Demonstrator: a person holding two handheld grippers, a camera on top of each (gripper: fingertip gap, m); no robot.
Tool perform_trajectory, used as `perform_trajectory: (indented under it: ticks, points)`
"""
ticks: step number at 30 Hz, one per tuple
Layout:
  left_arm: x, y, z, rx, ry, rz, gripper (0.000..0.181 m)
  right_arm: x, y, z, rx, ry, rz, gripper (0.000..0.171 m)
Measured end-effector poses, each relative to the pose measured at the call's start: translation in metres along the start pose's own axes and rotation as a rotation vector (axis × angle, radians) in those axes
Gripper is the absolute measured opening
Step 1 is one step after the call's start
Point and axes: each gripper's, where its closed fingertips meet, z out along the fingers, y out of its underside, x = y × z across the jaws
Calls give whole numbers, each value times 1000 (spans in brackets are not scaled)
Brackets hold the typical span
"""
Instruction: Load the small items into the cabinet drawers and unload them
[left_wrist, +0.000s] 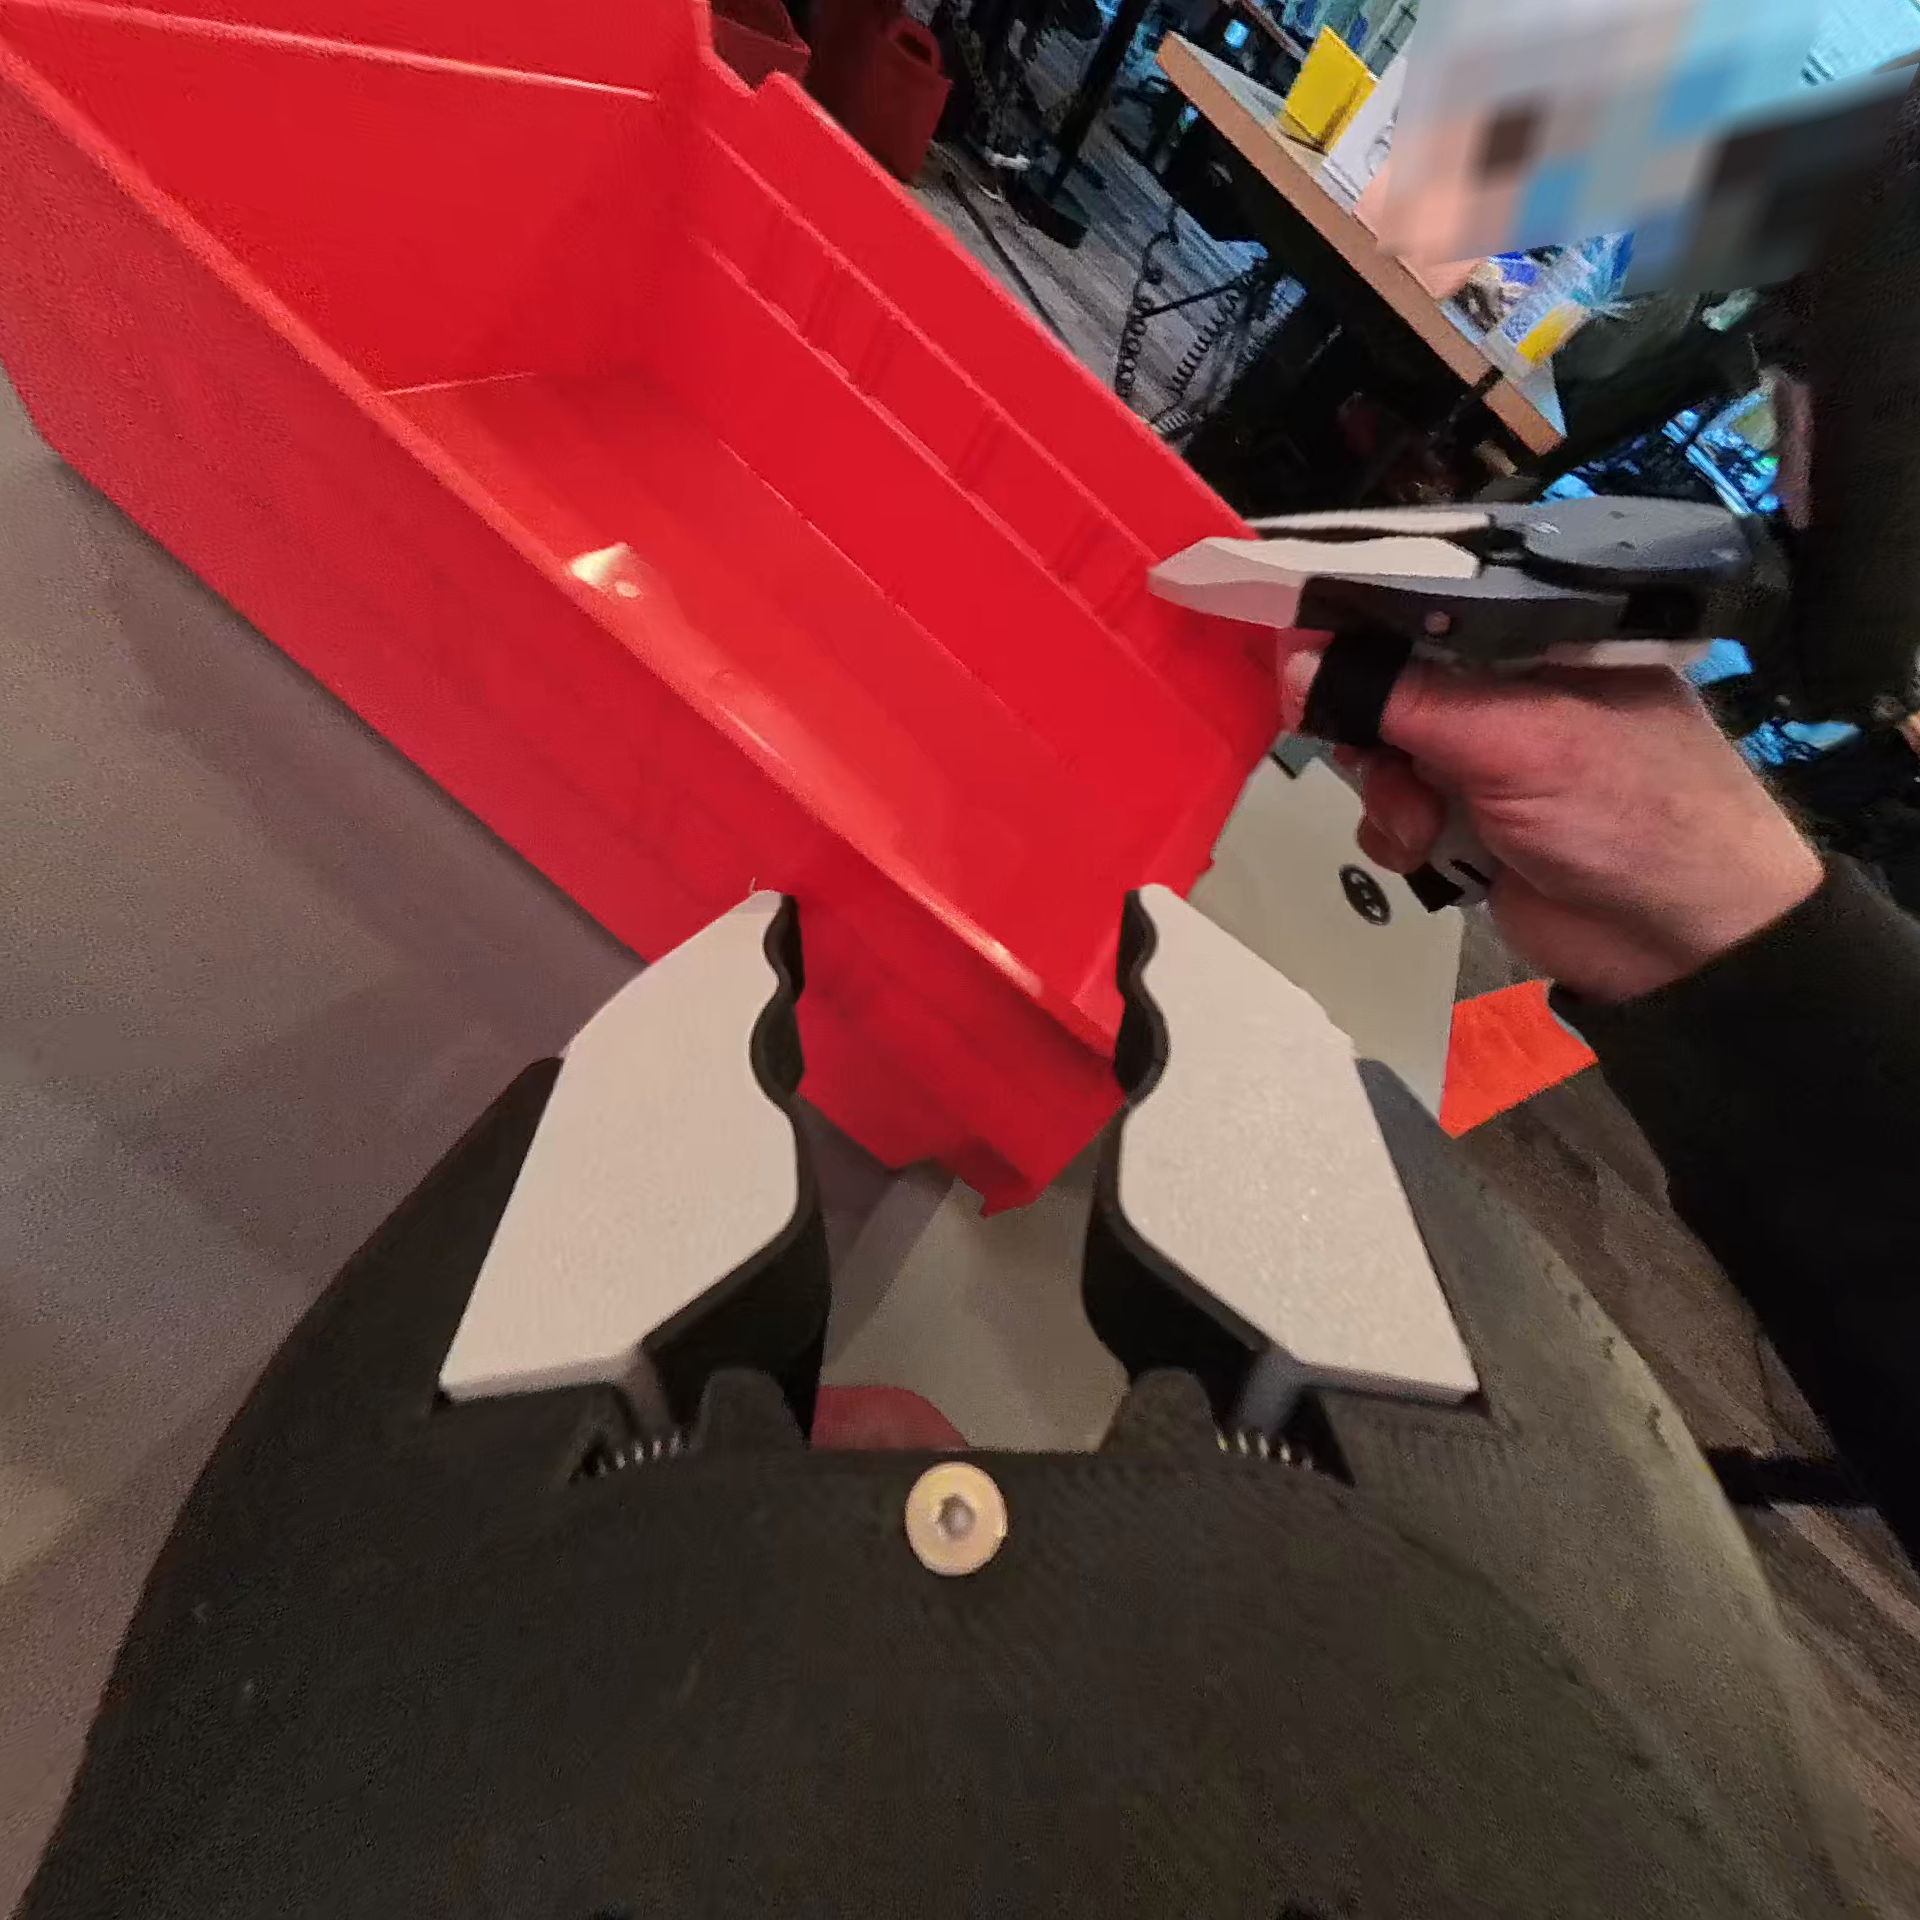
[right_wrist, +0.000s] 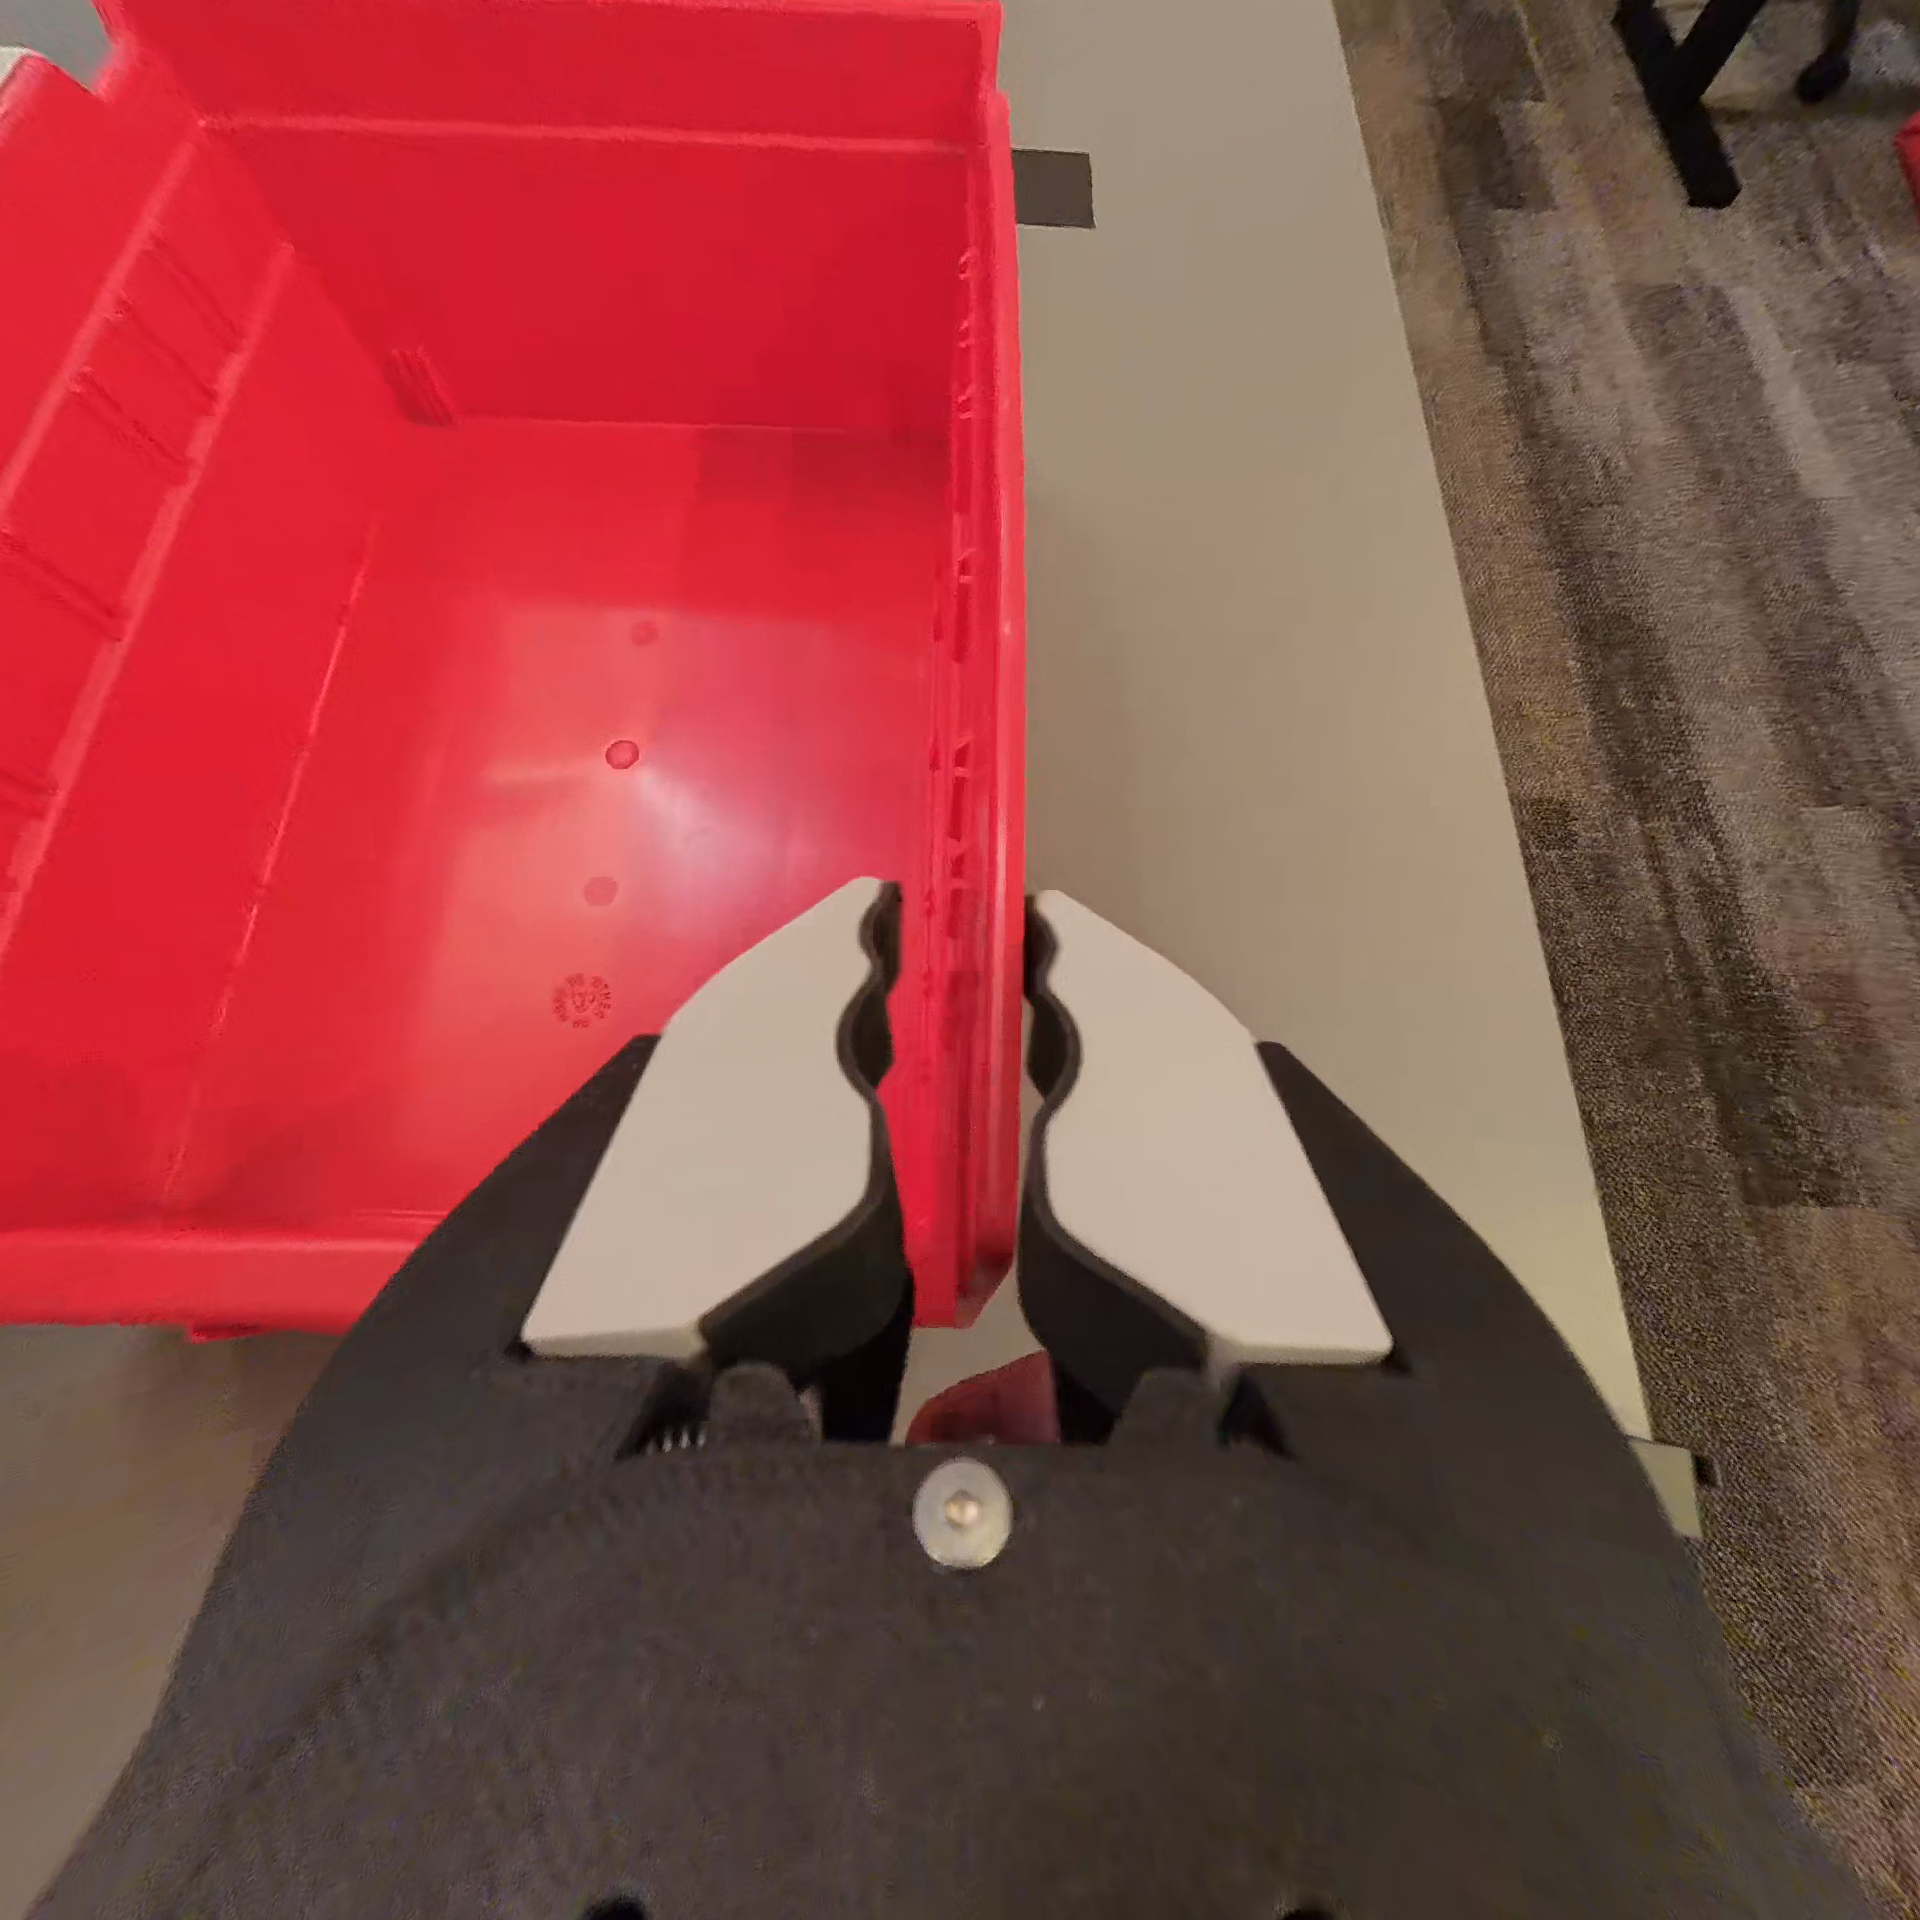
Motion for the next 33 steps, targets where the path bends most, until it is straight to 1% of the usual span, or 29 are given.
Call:
perform_trajectory:
  ticks: [1,2,4,6,8,9,11,14,16,18,19,20,21,22,23,25,28,29,30,32,33]
  points:
    - [2,-3,-3,6,9,3,60,2,-3,-1,-2,-1,1,32]
    - [2,-9,-11,38,4,6,63,5,-7,-4,11,8,5,42]
    - [11,-20,-37,90,37,34,66,3,-15,-11,45,-10,8,42]
    - [20,-31,-78,150,48,88,68,4,-16,-16,52,5,-18,41]
    - [26,-41,-129,212,56,115,65,5,-6,-13,12,-1,-44,31]
    - [22,-44,-156,232,27,146,64,4,1,-9,-13,-14,-45,27]
    - [0,-52,-215,297,-85,198,63,5,16,-2,-58,-26,-50,10]
    - [-66,-58,-315,366,-357,252,64,5,18,0,-25,-7,-50,7]
    - [-116,-53,-389,329,-578,295,64,3,18,-1,-21,-3,-50,7]
    - [-165,-39,-476,263,-843,327,60,1,20,-3,-23,-2,-52,7]
    - [-184,-31,-521,263,-953,314,56,-1,21,-3,-25,-7,-50,6]
    - [-200,-18,-561,235,-1045,296,56,-3,23,-4,-32,-15,-47,6]
    - [-218,-1,-595,172,-1131,265,59,-5,26,-3,-41,-24,-46,7]
    - [-235,19,-621,111,-1186,221,63,-6,28,-3,-48,-29,-44,8]
    - [-248,38,-638,73,-1209,173,63,-6,31,-3,-52,-27,-43,8]
    - [-274,77,-657,-19,-1241,98,65,-7,36,-2,-55,-24,-36,6]
    - [-297,113,-657,-98,-1209,0,61,-8,41,-2,-69,-29,-24,5]
    - [-306,121,-660,-119,-1237,-8,57,-8,41,-3,-68,-27,-27,5]
    - [-314,125,-663,-114,-1257,-10,47,-7,41,-4,-70,-25,-32,4]
    - [-324,130,-659,-58,-1224,-72,20,-7,41,-6,-75,-30,-42,3]
    - [-329,129,-660,-41,-1236,-74,16,-7,41,-7,-75,-33,-42,3]
